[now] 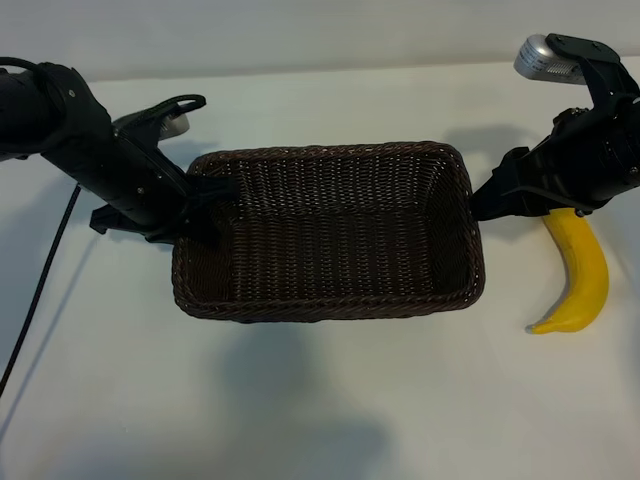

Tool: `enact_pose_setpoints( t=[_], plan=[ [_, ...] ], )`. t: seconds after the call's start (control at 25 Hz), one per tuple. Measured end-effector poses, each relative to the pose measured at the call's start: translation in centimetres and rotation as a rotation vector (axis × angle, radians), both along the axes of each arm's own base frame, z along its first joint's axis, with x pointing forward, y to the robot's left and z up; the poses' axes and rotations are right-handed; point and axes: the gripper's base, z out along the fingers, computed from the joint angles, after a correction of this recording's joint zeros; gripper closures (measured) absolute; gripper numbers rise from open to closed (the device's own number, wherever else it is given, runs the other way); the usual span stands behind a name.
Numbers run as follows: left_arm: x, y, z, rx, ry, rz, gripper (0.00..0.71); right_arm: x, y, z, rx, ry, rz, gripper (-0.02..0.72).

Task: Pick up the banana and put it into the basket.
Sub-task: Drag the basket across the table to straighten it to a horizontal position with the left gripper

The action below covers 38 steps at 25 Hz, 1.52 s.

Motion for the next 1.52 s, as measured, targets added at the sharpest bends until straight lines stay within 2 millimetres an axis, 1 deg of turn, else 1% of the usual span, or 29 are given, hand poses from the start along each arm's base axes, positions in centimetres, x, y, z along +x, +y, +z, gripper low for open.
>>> enact_pose_setpoints(
  t=[0.52,0.64,0.76,0.88,0.96,1.04,1.16,1.36,1.52],
  plan=[
    [0.2,0.0,-0.1,0.009,-0.009,-0.009,0.553,0.0,0.0,0.0,0.000,0.001,-0.001,0.167],
    [0.3,0.1,-0.1,0.015,-0.018,-0.010,0.535,0.0,0.0,0.0,0.000,0.001,-0.001,0.167],
    [0.5,0.2,-0.1,0.024,-0.039,-0.008,0.456,0.0,0.0,0.0,0.000,0.001,-0.001,0.167],
    [0.6,0.2,-0.1,0.028,-0.049,-0.008,0.341,0.0,0.0,0.0,0.000,0.001,-0.001,0.167],
    [0.6,0.2,-0.1,0.028,-0.049,-0.009,0.279,0.0,0.0,0.0,0.000,0.001,-0.001,0.167],
    [0.6,0.2,0.0,0.029,-0.053,-0.009,0.233,0.0,0.0,0.0,0.000,0.001,-0.001,0.167],
    [0.4,0.2,1.3,0.022,-0.082,-0.013,0.202,0.0,0.0,0.0,0.000,0.001,-0.001,0.167],
    [-0.7,0.4,4.8,0.011,-0.132,-0.041,0.196,0.0,0.0,0.0,0.000,0.001,-0.001,0.167],
    [-1.7,1.1,7.1,0.055,-0.174,-0.064,0.196,0.0,0.0,0.0,0.000,0.001,-0.001,0.167]
  ],
)
